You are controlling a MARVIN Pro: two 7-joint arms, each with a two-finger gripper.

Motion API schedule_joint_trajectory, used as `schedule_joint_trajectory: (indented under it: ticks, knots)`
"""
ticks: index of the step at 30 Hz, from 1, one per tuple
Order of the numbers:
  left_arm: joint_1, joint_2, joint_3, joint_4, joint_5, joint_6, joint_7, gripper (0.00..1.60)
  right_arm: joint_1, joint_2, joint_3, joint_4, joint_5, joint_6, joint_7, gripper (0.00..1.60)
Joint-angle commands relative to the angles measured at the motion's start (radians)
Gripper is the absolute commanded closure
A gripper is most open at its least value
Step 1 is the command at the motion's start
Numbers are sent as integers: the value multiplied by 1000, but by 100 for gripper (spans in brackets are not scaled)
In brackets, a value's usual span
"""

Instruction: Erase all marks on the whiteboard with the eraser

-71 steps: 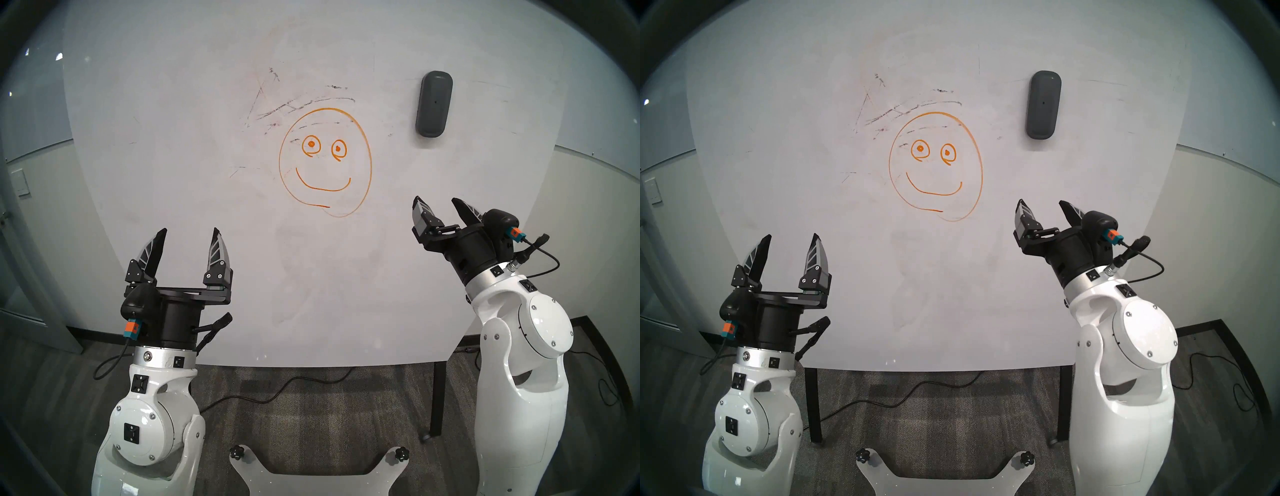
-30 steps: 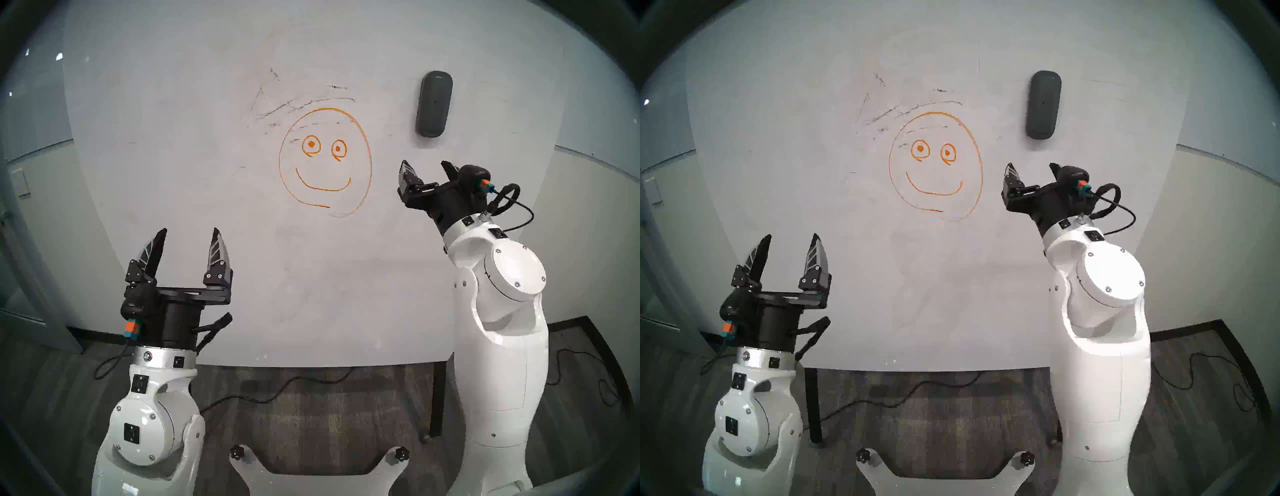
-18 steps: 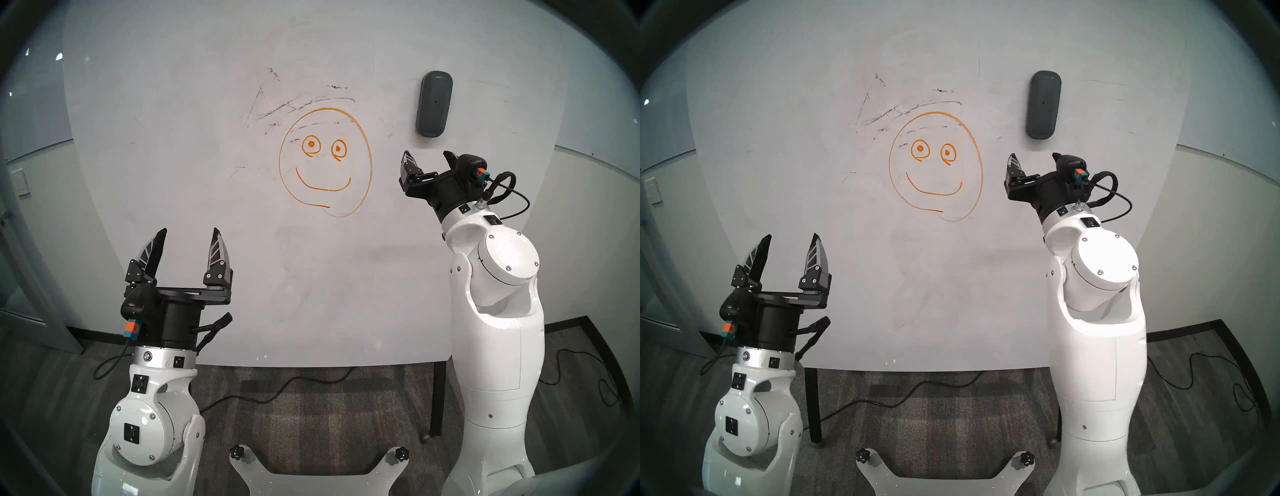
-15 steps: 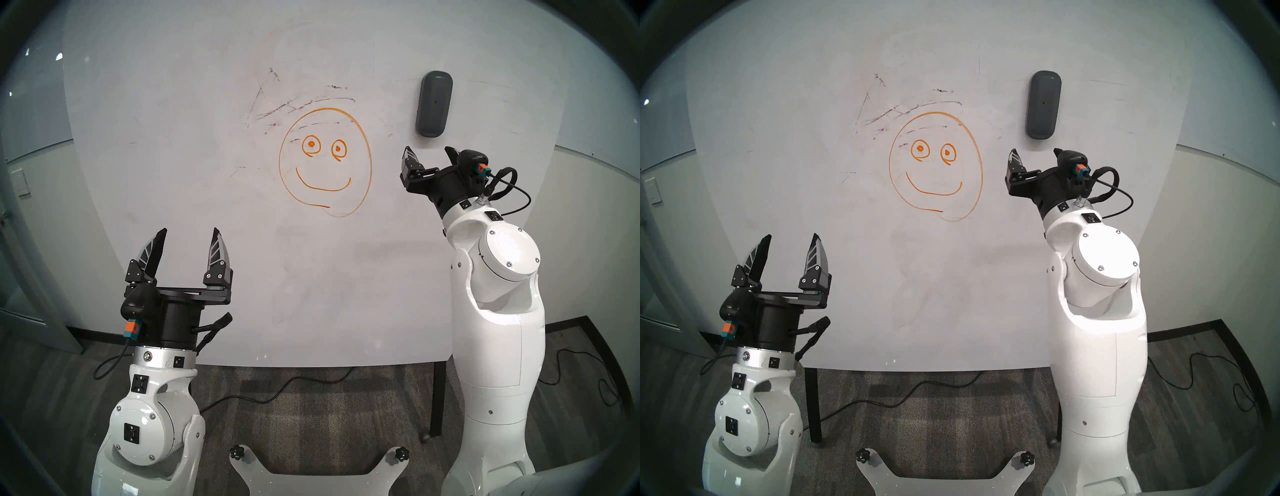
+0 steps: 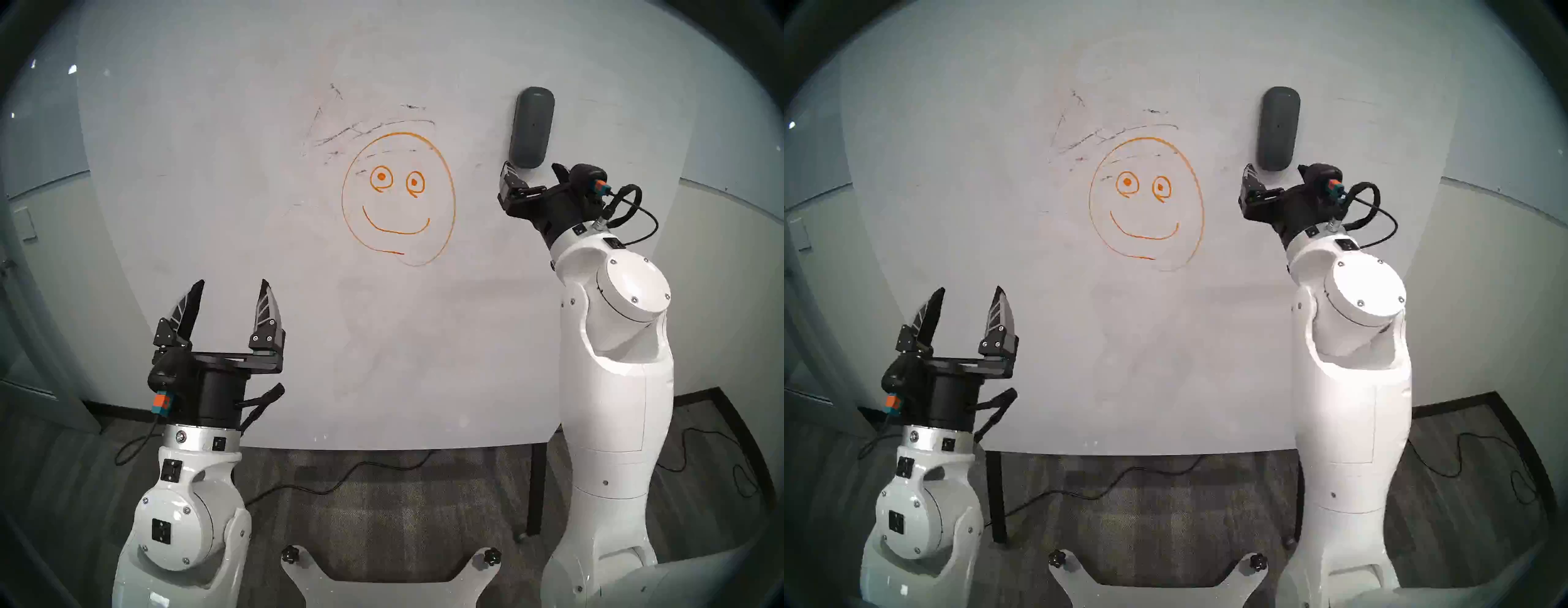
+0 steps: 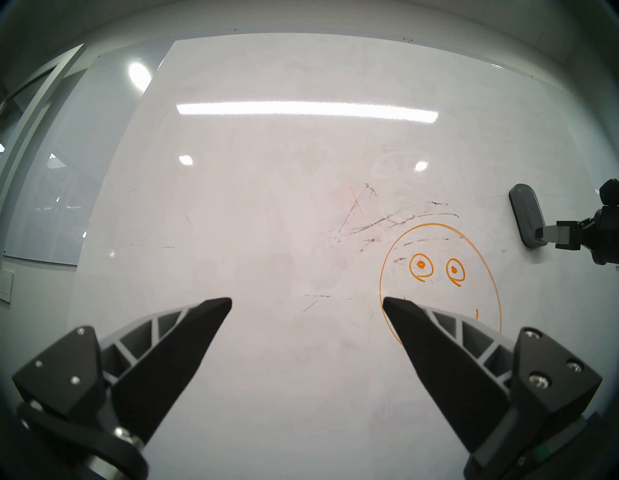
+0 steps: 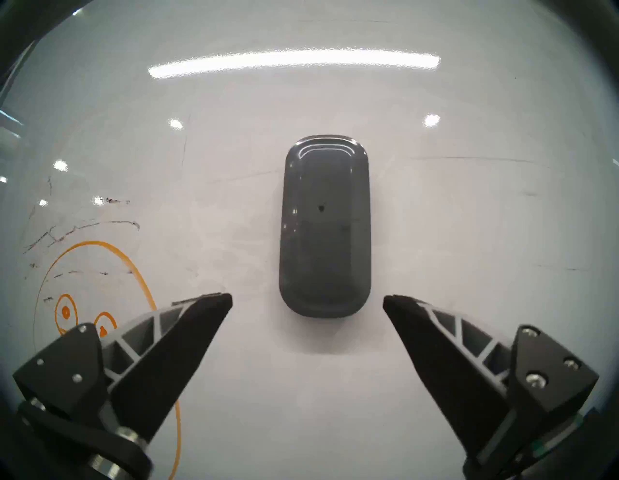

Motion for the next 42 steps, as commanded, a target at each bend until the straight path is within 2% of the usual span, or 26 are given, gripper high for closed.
schedule_joint_trajectory:
  ticks: [1,16,32,42]
  knots:
    - [-1,1,-1,-19,-1,-2,-1,0,64,0,3,-11,11,9,8,0]
    - [-1,1,-1,-19,-1,-2,-1,0,121,9,-8,-22,14,61,32,0]
    - [0,1,-1,-20,-1,-2,-1,0,130,9,-15,-16,9,58,32,0]
    - [-1,1,-1,-19,-1,-2,-1,0,187,15,-29,14,16,113,37,0]
